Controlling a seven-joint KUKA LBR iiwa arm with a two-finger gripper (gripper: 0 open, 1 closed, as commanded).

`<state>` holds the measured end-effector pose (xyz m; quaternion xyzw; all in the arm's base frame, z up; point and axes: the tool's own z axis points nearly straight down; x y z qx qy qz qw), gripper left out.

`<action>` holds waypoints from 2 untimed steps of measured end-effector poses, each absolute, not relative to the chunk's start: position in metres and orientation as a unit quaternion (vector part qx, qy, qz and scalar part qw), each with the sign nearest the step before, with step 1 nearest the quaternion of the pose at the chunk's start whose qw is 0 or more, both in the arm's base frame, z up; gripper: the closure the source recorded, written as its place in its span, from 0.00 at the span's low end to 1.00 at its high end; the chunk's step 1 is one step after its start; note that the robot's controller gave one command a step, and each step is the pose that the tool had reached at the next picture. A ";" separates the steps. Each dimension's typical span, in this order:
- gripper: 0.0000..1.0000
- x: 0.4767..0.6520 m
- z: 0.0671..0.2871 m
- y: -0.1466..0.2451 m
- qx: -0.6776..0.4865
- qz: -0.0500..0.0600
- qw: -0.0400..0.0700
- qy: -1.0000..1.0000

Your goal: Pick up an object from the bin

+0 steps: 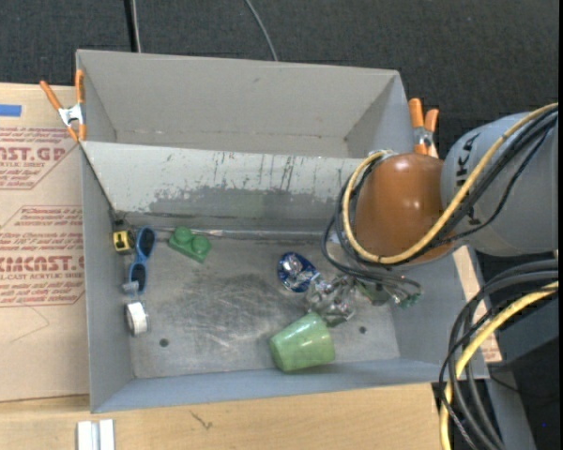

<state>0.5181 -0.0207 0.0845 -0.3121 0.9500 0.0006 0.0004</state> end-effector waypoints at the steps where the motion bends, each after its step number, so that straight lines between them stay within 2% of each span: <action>1: 0.00 0.518 0.084 -0.021 -0.312 0.000 0.000 0.950; 2: 0.00 0.501 0.077 0.042 -0.356 -0.001 0.003 0.934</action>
Offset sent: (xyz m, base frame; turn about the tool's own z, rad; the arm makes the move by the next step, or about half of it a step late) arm 0.0000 0.0000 0.0000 0.0000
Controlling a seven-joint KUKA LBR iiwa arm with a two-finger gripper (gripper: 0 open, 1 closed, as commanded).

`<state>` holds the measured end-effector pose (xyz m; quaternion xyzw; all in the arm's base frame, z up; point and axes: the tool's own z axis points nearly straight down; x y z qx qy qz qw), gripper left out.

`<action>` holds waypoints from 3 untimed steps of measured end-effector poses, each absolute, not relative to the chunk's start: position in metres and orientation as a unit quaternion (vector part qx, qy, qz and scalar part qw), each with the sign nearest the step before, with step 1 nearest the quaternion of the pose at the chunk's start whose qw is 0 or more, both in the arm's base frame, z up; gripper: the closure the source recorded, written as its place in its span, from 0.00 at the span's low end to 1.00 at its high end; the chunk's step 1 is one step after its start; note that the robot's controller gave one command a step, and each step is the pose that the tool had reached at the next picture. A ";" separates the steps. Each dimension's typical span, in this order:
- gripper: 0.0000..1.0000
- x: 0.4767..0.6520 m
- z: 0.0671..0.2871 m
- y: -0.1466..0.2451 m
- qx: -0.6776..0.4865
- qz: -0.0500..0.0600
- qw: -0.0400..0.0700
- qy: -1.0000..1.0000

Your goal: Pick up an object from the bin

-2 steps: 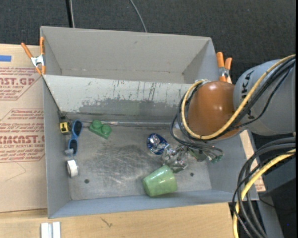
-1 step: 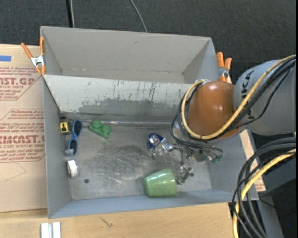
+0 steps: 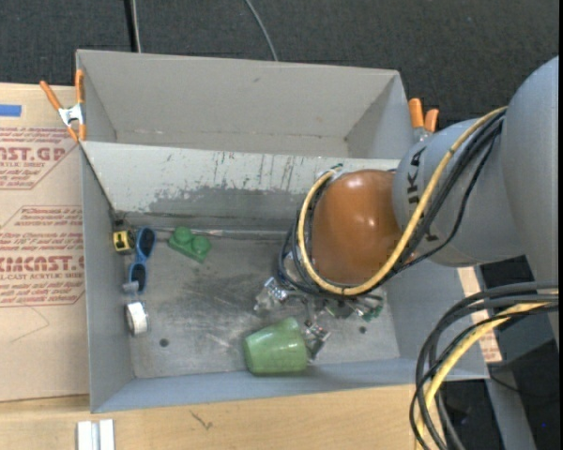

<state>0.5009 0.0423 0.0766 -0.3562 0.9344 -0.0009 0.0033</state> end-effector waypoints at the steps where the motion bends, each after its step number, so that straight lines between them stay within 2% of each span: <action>1: 0.00 0.491 0.075 0.052 -0.391 -0.003 0.007 0.920; 2: 1.00 0.494 0.076 0.055 -0.392 -0.002 0.012 0.920; 3: 1.00 0.497 0.189 0.072 -0.379 -0.001 0.004 0.925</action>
Offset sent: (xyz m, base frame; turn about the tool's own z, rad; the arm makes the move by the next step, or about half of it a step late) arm -0.0145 0.0108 -0.0066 -0.0788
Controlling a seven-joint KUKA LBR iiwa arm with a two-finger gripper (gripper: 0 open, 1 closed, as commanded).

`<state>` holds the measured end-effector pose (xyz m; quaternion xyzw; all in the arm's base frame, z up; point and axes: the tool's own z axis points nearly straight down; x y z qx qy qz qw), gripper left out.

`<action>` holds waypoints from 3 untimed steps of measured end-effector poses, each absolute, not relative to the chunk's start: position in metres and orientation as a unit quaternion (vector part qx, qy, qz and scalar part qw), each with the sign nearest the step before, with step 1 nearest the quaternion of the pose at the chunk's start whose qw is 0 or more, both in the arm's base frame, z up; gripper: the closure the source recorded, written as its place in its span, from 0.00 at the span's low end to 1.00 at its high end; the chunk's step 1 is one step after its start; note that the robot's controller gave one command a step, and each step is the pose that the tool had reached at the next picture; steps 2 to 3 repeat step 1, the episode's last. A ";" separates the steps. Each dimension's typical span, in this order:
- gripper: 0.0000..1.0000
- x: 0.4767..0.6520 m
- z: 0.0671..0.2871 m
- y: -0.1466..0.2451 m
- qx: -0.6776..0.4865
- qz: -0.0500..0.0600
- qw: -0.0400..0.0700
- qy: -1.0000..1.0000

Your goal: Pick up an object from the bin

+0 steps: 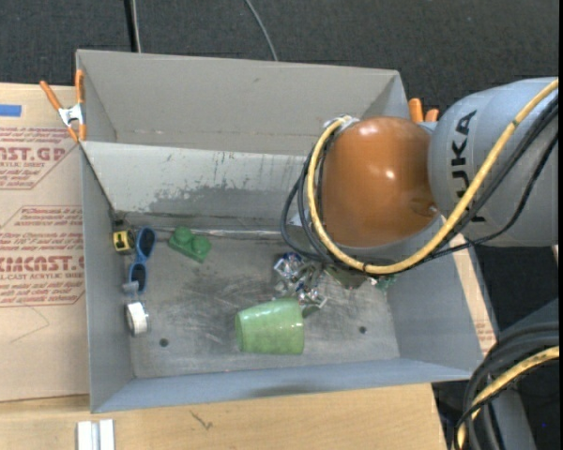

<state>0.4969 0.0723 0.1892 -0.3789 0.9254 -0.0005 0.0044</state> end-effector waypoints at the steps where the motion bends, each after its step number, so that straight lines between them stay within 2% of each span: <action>1: 1.00 0.499 0.268 0.096 -0.636 0.000 0.003 0.772; 3: 1.00 0.499 0.268 0.096 -0.636 0.000 0.003 0.772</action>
Offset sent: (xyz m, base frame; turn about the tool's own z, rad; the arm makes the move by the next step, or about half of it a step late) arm 0.0013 0.0219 0.0783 -0.6002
